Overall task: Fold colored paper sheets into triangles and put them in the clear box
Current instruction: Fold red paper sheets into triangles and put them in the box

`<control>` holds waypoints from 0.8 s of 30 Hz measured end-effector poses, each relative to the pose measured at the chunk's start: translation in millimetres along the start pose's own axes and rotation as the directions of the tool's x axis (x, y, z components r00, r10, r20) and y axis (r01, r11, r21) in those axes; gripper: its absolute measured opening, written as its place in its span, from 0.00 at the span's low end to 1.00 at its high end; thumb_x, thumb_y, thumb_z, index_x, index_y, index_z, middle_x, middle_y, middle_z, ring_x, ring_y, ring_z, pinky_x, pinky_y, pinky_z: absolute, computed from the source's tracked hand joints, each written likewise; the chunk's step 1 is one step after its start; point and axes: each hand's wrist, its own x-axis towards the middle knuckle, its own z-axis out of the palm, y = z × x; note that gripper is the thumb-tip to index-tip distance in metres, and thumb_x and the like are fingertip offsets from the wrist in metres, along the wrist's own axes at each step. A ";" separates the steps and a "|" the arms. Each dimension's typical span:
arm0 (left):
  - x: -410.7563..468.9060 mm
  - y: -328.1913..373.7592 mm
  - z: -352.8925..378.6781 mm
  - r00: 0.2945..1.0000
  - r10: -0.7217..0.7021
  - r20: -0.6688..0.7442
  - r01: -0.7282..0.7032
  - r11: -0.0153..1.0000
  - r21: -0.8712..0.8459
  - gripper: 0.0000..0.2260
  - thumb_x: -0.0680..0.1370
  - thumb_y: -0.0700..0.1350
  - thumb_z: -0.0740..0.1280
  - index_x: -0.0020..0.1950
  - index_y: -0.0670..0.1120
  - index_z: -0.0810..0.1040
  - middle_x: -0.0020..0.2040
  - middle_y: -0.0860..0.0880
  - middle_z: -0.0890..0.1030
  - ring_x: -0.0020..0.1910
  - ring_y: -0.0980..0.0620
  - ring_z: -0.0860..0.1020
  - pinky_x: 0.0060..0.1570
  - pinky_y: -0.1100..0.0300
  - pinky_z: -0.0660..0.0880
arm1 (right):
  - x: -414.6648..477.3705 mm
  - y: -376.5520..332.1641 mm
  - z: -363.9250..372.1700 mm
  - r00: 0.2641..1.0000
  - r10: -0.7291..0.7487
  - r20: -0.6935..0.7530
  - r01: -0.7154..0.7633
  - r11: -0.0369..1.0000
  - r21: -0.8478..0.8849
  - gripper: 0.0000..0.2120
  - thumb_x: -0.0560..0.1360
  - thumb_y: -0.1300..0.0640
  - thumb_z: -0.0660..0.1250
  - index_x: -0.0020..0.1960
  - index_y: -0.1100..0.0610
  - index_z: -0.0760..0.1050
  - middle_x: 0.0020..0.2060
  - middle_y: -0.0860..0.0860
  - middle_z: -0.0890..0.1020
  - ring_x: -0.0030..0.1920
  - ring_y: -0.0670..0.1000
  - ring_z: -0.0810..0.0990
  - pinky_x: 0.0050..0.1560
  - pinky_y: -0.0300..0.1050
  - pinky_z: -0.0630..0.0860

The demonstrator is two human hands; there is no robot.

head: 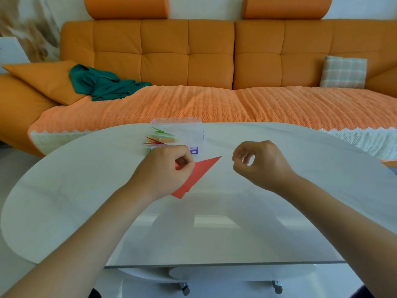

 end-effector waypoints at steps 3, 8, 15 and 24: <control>-1.9 3.9 2.5 1.000 0.003 0.018 -0.003 1.000 -0.008 0.06 0.75 0.43 0.70 0.39 0.53 0.81 0.37 0.59 0.82 0.40 0.59 0.80 0.41 0.52 0.79 | -0.2 -13.5 4.6 0.996 -0.091 0.008 0.090 0.993 0.074 0.05 0.73 0.55 0.71 0.49 0.49 0.81 0.43 0.39 0.83 0.44 0.42 0.81 0.47 0.34 0.75; -0.6 8.6 6.3 1.000 0.025 0.018 -0.025 0.999 0.028 0.04 0.75 0.46 0.71 0.42 0.55 0.82 0.40 0.60 0.82 0.42 0.59 0.80 0.42 0.52 0.79 | 1.9 -23.8 19.0 0.983 -0.184 -0.024 0.184 0.983 0.009 0.02 0.75 0.50 0.70 0.47 0.46 0.81 0.42 0.37 0.81 0.43 0.41 0.78 0.54 0.48 0.73; -3.3 18.0 11.7 0.996 0.073 -0.045 -0.069 0.994 0.089 0.07 0.75 0.53 0.69 0.41 0.53 0.84 0.36 0.58 0.83 0.37 0.57 0.79 0.37 0.56 0.78 | 1.6 -29.9 24.8 0.971 -0.237 0.022 0.237 0.971 -0.011 0.03 0.76 0.52 0.67 0.45 0.47 0.79 0.41 0.39 0.81 0.40 0.41 0.78 0.54 0.47 0.70; 3.9 -2.6 -3.5 0.996 0.092 -0.012 -0.090 0.986 0.138 0.04 0.69 0.48 0.67 0.33 0.52 0.78 0.31 0.57 0.79 0.34 0.58 0.78 0.36 0.55 0.78 | 11.0 -17.6 17.4 0.980 -0.197 -0.012 0.196 0.980 -0.037 0.04 0.77 0.57 0.67 0.47 0.50 0.79 0.42 0.40 0.82 0.40 0.42 0.80 0.54 0.53 0.75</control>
